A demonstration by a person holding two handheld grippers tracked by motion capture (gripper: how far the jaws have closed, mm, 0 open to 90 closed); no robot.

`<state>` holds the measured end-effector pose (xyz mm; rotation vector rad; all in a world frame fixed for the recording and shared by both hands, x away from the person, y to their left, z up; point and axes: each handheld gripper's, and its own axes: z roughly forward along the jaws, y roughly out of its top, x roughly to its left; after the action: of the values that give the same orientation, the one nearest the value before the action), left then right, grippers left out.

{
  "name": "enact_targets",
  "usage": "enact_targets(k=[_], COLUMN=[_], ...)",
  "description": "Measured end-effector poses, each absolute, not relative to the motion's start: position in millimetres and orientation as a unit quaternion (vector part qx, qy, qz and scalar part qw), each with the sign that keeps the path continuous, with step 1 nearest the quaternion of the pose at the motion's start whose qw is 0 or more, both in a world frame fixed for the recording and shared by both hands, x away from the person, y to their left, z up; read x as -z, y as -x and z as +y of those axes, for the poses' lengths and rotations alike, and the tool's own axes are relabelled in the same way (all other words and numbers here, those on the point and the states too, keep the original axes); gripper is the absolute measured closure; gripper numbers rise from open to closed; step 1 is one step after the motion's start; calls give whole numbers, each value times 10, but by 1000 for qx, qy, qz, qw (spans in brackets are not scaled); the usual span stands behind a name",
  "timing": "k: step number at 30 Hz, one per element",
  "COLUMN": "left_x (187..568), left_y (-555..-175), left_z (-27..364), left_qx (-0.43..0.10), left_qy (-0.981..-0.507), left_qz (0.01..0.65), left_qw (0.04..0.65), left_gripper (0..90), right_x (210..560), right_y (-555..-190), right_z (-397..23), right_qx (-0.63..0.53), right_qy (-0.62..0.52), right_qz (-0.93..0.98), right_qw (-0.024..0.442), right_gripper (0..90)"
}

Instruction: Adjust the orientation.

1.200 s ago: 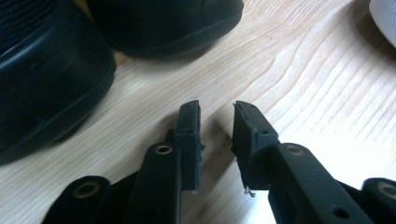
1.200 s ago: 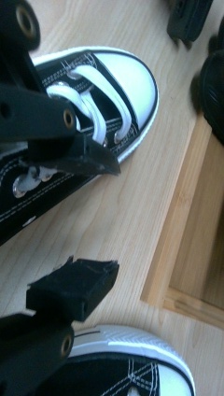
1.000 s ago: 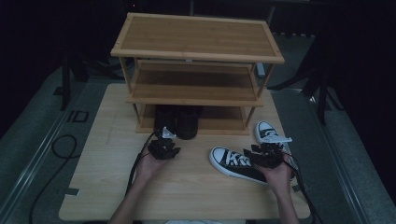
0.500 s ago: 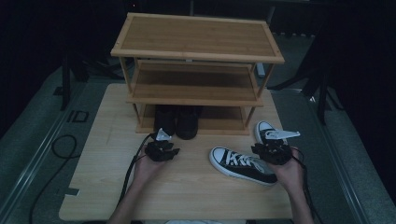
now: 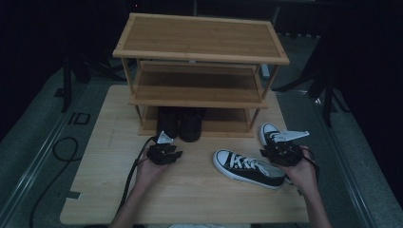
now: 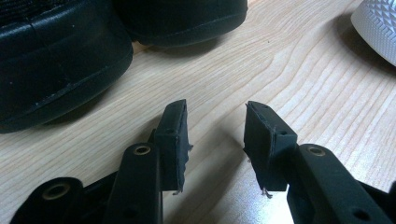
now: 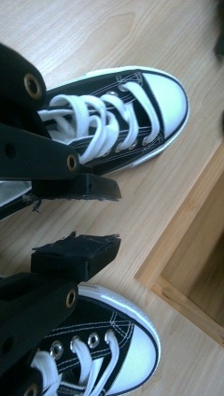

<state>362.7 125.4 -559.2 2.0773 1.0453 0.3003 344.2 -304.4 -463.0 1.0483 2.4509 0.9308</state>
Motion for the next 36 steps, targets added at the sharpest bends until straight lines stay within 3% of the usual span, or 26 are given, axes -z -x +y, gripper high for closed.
enact_targets(k=[8,16,29,36], left_x=[5597,5599,5590,5556], left_y=[-3625,-3618,-3601,-3532], left_z=[1262,1255,1221,1022], left_qx=[-117,-120,-130,-126], left_qy=[-815,-814,-815,-835], left_qz=[411,412,415,390], left_qw=[391,391,382,366], left_gripper=[599,597,597,728], right_x=[4621,4649,4869,4970], right_y=[-3431,-3406,-3424,-3406], right_z=[-3114,-3140,-3169,-3165], right_qx=[-305,-281,-171,-171], right_qy=[-344,-332,-351,-360], right_qz=[875,889,911,913], right_qw=[152,145,131,93], right_gripper=[733,896,900,900])
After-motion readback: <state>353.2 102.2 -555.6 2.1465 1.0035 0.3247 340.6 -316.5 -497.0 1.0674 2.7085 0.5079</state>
